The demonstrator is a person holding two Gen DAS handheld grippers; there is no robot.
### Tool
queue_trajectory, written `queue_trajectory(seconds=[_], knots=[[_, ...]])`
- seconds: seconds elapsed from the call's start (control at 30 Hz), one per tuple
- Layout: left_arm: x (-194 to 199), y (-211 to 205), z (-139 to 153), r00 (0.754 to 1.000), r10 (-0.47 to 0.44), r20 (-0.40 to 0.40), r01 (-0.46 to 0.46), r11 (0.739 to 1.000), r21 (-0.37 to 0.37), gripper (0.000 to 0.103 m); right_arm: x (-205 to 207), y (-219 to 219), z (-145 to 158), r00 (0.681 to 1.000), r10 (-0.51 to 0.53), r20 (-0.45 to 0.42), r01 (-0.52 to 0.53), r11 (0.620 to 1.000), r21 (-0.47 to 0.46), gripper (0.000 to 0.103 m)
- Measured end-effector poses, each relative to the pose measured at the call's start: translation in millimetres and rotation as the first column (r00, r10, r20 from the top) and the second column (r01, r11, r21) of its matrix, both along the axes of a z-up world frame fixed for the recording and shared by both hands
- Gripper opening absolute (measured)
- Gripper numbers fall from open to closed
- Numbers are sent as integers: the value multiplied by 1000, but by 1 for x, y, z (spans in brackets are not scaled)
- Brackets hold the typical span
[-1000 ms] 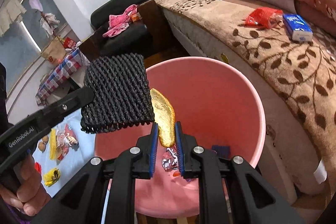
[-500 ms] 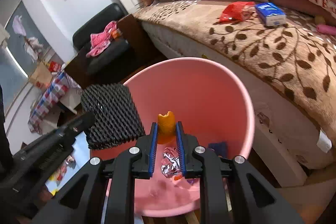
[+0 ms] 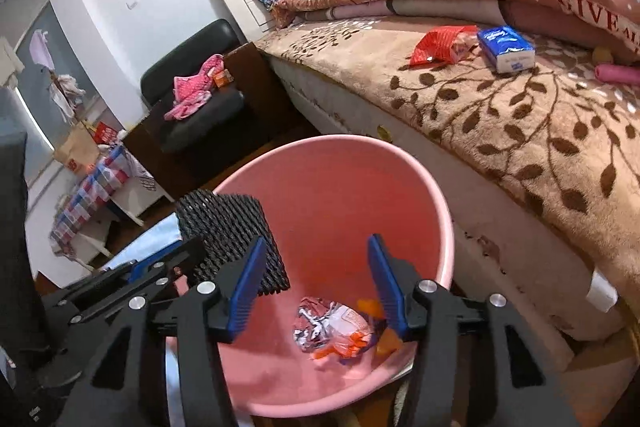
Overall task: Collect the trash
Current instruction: 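Open the right gripper to drop the bread crust while the left drops the scrubber, then move both grippers back over the table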
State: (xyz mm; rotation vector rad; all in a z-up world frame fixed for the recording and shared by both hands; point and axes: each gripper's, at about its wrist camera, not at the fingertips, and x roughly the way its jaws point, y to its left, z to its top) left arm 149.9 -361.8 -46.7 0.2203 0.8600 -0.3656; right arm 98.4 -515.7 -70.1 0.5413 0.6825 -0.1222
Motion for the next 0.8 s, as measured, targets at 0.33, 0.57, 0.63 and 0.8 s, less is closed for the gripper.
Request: queue_trajectory(seconds=[0.33, 0.57, 0.63, 0.8], knots=[[-6, 26, 17, 999, 31, -45, -35, 993, -111, 33, -21, -9, 8, 994, 39, 99, -44, 998, 51, 63], [-38, 80, 41, 998, 51, -34, -57, 977, -205, 33, -53, -18, 8, 975, 170, 145, -175, 984, 23, 63], [-49, 98, 47, 999, 49, -24, -53, 971, -233, 33, -62, -20, 5, 977, 160, 143, -167, 985, 41, 63], [-65, 137, 54, 999, 48, -1, -47, 968, -246, 34, -80, -7, 16, 977, 141, 162, -155, 985, 79, 63]])
